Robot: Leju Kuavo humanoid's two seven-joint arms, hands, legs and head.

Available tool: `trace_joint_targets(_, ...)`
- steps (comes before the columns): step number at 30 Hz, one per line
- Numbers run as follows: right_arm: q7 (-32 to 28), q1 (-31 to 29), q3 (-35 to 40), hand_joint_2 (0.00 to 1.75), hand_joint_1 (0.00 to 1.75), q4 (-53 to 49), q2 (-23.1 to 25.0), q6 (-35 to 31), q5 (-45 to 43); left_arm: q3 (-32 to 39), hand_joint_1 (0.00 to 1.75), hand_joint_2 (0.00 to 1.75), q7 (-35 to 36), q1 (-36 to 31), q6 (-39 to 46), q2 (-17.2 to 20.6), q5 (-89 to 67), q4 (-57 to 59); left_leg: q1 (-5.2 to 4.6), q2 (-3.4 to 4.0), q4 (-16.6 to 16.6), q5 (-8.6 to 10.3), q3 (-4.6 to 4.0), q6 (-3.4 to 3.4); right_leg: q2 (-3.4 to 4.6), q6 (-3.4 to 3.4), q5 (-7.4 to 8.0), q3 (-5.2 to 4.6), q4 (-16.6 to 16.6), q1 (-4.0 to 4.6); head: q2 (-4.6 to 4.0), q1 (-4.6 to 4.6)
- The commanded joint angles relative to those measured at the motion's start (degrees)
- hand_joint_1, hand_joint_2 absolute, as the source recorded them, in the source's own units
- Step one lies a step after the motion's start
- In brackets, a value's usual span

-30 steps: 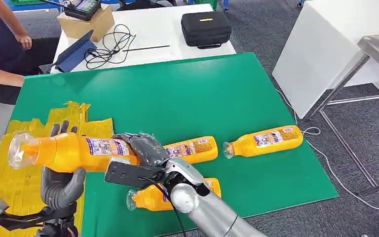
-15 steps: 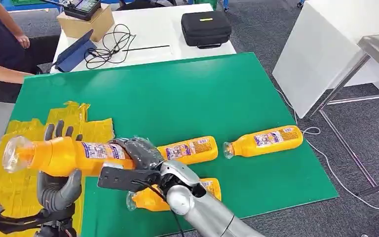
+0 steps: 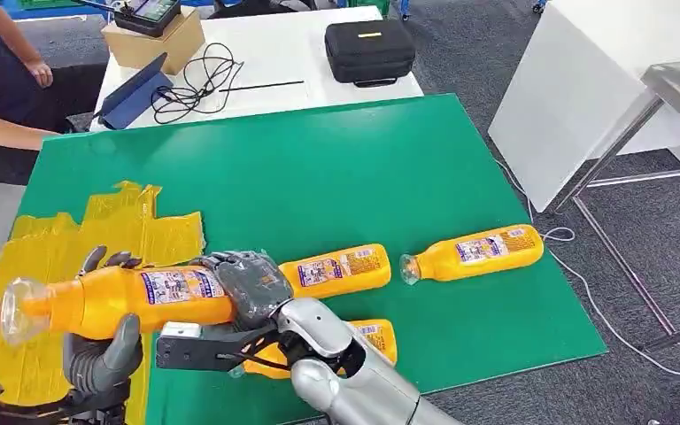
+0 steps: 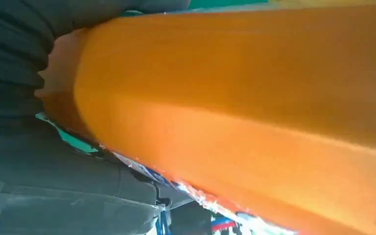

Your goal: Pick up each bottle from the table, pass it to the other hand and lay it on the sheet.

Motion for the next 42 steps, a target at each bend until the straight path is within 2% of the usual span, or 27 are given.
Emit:
trace_joint_targets(1, 1.4, 0.5, 2.8, 1.75, 1.62, -2.5, -2.5, 1.9, 7.0, -1.4, 1.75, 1.75, 1.4, -3.0, 0.6, -0.1, -3.1, 0.6, 0.04, -0.11, 0.0, -0.05, 0.21, -0.11, -0.21, -0.07, -0.11, 0.26, 0.0, 0.05, 0.0, 0.0)
trace_joint_targets(7, 1.9, -0.1, 1.6, 1.75, 1.69, -3.2, -2.4, 2.3, 8.3, -1.9, 1.75, 1.75, 2.0, -3.9, 1.2, -0.3, -5.0, 0.4, 0.04, -0.1, 0.0, -0.02, 0.13, -0.08, -0.18, -0.05, -0.07, 0.18, 0.0, 0.05, 0.0, 0.0)
trace_joint_targets(8, 1.6, -0.1, 1.5, 1.75, 1.66, -2.7, -2.5, 2.3, 8.3, -1.9, 1.75, 1.75, 2.1, -4.3, 1.2, -0.2, -5.0, 0.8, 0.05, -0.14, 0.0, -0.07, 0.23, -0.1, -0.24, -0.06, -0.13, 0.3, 0.0, 0.06, 0.0, 0.0)
trace_joint_targets(9, 1.7, 0.0, 1.4, 1.75, 1.71, -2.4, -2.4, 2.3, 8.3, -2.0, 1.75, 1.75, 2.1, -4.3, 1.1, 0.0, -5.0, 1.0, 0.06, -0.13, 0.0, -0.06, 0.24, -0.1, -0.23, -0.06, -0.12, 0.3, 0.0, 0.07, 0.0, 0.0)
trace_joint_targets(23, 1.7, 0.1, 1.3, 1.75, 1.71, -2.3, -2.5, 2.3, 8.4, -1.9, 1.75, 1.75, 2.0, -4.2, 1.0, 0.2, -5.0, 1.2, 0.03, -0.1, -0.1, -0.01, 0.17, -0.07, -0.17, -0.05, -0.06, 0.21, 0.0, 0.04, 0.0, 0.0)
trace_joint_targets(24, 1.8, 0.3, 1.0, 1.75, 1.62, -2.2, -2.3, 2.1, 8.4, -1.9, 1.75, 1.75, 2.0, -4.2, 0.9, 0.3, -4.9, 1.2, 0.05, -0.12, 0.0, -0.06, 0.27, -0.11, -0.23, -0.07, -0.12, 0.33, 0.0, 0.06, 0.0, 0.0)
trace_joint_targets(25, 1.4, 0.6, 0.6, 1.75, 0.75, -2.4, -2.5, 1.1, 8.6, -1.7, 1.75, 1.75, 1.9, -4.0, 0.8, 0.2, -4.4, 1.1, 0.03, -0.09, 0.0, -0.02, 0.17, -0.07, -0.16, -0.05, -0.06, 0.21, 0.0, 0.04, 0.0, 0.0)
trace_joint_targets(26, -0.2, 0.9, 0.0, 1.75, 0.0, -2.0, -2.9, -0.5, 8.5, -1.4, 1.75, 1.75, 1.7, -4.0, 0.6, 0.0, -4.1, 1.0, 0.04, -0.11, 0.0, -0.06, 0.26, -0.1, -0.21, -0.07, -0.12, 0.31, 0.0, 0.06, 0.0, 0.0)
trace_joint_targets(27, -0.9, 1.6, -1.5, 0.0, 0.0, -1.9, -3.0, -1.3, 7.0, -0.9, 1.75, 1.75, 1.4, -4.0, 0.7, 0.0, -3.8, 0.8, 0.04, -0.08, 0.0, 0.0, 0.13, -0.05, -0.14, -0.04, -0.04, 0.17, -0.1, 0.05, 0.0, 0.0)
trace_joint_targets(29, -3.4, 3.5, -5.5, 0.0, 0.0, -2.5, -4.1, -2.7, 1.8, 1.5, 1.75, 1.75, 0.5, -3.8, 1.4, 0.1, -3.9, 0.0, 0.05, -0.17, -0.1, -0.06, 0.33, -0.11, -0.28, -0.07, -0.14, 0.41, -0.1, 0.07, 0.0, 0.0)
trace_joint_targets(31, -5.3, 5.5, -8.9, 0.0, 0.0, -5.4, -5.6, -3.9, -1.9, 4.6, 1.75, 1.75, 0.1, -3.4, 2.2, 0.2, -4.6, -0.7, 0.04, -0.16, -0.1, 0.01, 0.17, -0.06, -0.21, -0.03, -0.05, 0.24, -0.1, 0.05, 0.0, 0.0)
trace_joint_targets(32, -6.4, 7.0, -11.1, 0.0, 0.0, -8.4, -6.7, -4.2, -4.3, 6.8, 1.75, 1.75, -0.2, -3.0, 2.5, 0.4, -5.2, -1.2, 0.06, -0.22, -0.1, -0.05, 0.35, -0.1, -0.32, -0.06, -0.13, 0.44, -0.1, 0.07, 0.0, 0.0)
trace_joint_targets(36, -9.3, 13.0, -17.9, 0.0, 0.0, -19.5, -10.5, -3.3, -8.9, 13.6, 1.75, 1.75, -1.5, -1.4, 2.2, 1.2, -6.5, -2.1, 0.05, -0.22, -0.1, -0.01, 0.14, -0.06, -0.28, -0.04, -0.08, 0.25, -0.1, 0.05, 0.0, 0.0)
trace_joint_targets(37, -11.0, 16.2, -21.3, 0.0, 0.0, -23.2, -12.7, -4.6, -11.9, 16.1, 1.75, 1.75, -2.8, -0.9, 3.6, 3.3, -6.6, -1.4, 0.04, -0.26, 0.0, -0.06, 0.21, -0.08, -0.34, -0.05, -0.15, 0.32, 0.0, 0.05, 0.0, 0.0)
trace_joint_targets(39, -14.0, 19.2, -24.1, 0.0, 0.0, -24.6, -14.9, -4.3, -14.8, 18.5, 1.75, 1.75, -3.5, -0.1, 2.4, 5.0, -4.6, -0.4, 0.05, -0.3, -0.1, -0.09, 0.32, -0.1, -0.37, -0.06, -0.18, 0.45, -0.1, 0.06, 0.0, -0.02)
trace_joint_targets(42, -16.2, 20.9, -25.4, 0.0, 0.0, -24.7, -15.4, -4.6, -16.0, 19.4, 1.75, 1.75, -4.0, 0.5, 1.6, 5.3, -4.1, -0.1, 0.01, -0.18, -0.1, -0.02, 0.13, -0.05, -0.21, -0.03, -0.06, 0.21, -0.1, 0.02, 0.0, 0.0)
